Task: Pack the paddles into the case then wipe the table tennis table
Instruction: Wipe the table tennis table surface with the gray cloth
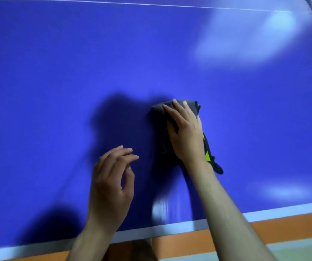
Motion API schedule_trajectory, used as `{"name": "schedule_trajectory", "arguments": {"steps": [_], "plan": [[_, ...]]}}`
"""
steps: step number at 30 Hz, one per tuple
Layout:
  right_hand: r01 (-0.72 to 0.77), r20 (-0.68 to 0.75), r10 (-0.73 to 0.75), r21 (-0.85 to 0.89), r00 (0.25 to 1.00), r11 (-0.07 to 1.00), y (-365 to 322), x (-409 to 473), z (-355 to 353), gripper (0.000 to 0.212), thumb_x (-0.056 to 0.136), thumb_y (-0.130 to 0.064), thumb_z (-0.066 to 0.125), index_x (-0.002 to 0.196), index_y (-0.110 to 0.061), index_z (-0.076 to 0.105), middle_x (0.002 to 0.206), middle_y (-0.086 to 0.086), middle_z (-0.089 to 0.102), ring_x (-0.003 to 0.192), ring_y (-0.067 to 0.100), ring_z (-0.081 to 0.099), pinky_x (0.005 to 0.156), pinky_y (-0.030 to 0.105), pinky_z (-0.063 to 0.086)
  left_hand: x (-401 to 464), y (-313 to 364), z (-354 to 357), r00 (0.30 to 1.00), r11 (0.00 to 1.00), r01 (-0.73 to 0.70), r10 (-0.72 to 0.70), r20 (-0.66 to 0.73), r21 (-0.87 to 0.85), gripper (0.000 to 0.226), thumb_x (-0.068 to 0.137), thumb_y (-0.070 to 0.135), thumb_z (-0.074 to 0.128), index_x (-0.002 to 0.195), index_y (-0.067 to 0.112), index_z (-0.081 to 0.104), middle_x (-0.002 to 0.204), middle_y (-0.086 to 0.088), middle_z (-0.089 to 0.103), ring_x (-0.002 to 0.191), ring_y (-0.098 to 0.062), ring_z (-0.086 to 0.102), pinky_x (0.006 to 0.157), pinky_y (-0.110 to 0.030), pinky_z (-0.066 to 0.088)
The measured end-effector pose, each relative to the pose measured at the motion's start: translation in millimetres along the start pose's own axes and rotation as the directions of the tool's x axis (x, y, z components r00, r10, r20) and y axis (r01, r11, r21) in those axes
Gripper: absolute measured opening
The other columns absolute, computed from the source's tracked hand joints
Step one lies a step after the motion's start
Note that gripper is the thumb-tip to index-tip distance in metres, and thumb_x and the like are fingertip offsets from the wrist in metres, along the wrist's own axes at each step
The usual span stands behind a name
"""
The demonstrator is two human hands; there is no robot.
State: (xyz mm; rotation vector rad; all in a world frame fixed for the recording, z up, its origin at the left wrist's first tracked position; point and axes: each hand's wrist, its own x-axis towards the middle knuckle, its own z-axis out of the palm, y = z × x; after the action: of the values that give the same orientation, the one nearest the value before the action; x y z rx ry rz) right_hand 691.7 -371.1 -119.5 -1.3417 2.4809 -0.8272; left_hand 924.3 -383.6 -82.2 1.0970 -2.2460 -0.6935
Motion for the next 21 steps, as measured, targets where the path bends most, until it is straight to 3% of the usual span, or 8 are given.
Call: {"name": "schedule_trajectory", "arguments": {"steps": [3, 7, 15, 21], "plan": [[0.022, 0.009, -0.021, -0.049, 1.0, 0.999, 6.3, -41.7, -11.4, 0.046, 0.102, -0.018, 0.054, 0.145, -0.034, 0.056, 0.163, -0.013, 0.039, 0.156, 0.02, 0.025, 0.114, 0.056, 0.036, 2.2, -3.4, -3.3, 0.999, 0.999, -0.032, 0.032, 0.021, -0.005, 0.026, 0.097, 0.005, 0.052, 0.111, 0.013, 0.072, 0.122, -0.001, 0.068, 0.128, -0.022, 0.058, 0.106, -0.044, 0.046], [-0.037, 0.035, 0.039, -0.049, 0.999, 0.998, 13.6, -121.2, -35.4, 0.044, 0.105, -0.025, 0.048, 0.147, -0.038, 0.053, 0.164, -0.022, 0.033, 0.157, 0.008, 0.019, 0.119, 0.048, 0.033, 4.3, -12.0, -12.0, 0.997, 0.997, -0.07, 0.071, 0.042, -0.018, 0.025, 0.097, 0.005, 0.051, 0.11, 0.012, 0.072, 0.122, -0.002, 0.067, 0.128, -0.023, 0.057, 0.105, -0.047, 0.046], [-0.235, -0.088, 0.233, -0.023, 0.969, 0.972, -1.3, -162.7, -31.7, 0.045, 0.105, -0.021, 0.044, 0.147, -0.036, 0.053, 0.163, -0.019, 0.035, 0.157, 0.008, 0.017, 0.12, 0.059, 0.031, -4.7, -63.4, -74.6, 0.995, 0.993, -0.085, 0.089, 0.045, -0.082, 0.026, 0.097, 0.008, 0.051, 0.112, 0.011, 0.072, 0.123, -0.005, 0.067, 0.127, -0.026, 0.057, 0.106, -0.046, 0.045], [-0.267, -0.089, 0.263, -0.037, 0.961, 0.963, -90.2, -178.1, 29.7, 0.048, 0.108, -0.014, 0.049, 0.148, -0.04, 0.05, 0.164, -0.022, 0.032, 0.158, 0.008, 0.013, 0.116, 0.072, 0.026, -22.8, -135.7, -148.0, 0.999, 0.998, 0.023, -0.021, 0.044, -0.051, 0.029, 0.099, 0.016, 0.049, 0.119, 0.012, 0.069, 0.128, -0.005, 0.063, 0.13, -0.025, 0.053, 0.108, -0.048, 0.045]]}}
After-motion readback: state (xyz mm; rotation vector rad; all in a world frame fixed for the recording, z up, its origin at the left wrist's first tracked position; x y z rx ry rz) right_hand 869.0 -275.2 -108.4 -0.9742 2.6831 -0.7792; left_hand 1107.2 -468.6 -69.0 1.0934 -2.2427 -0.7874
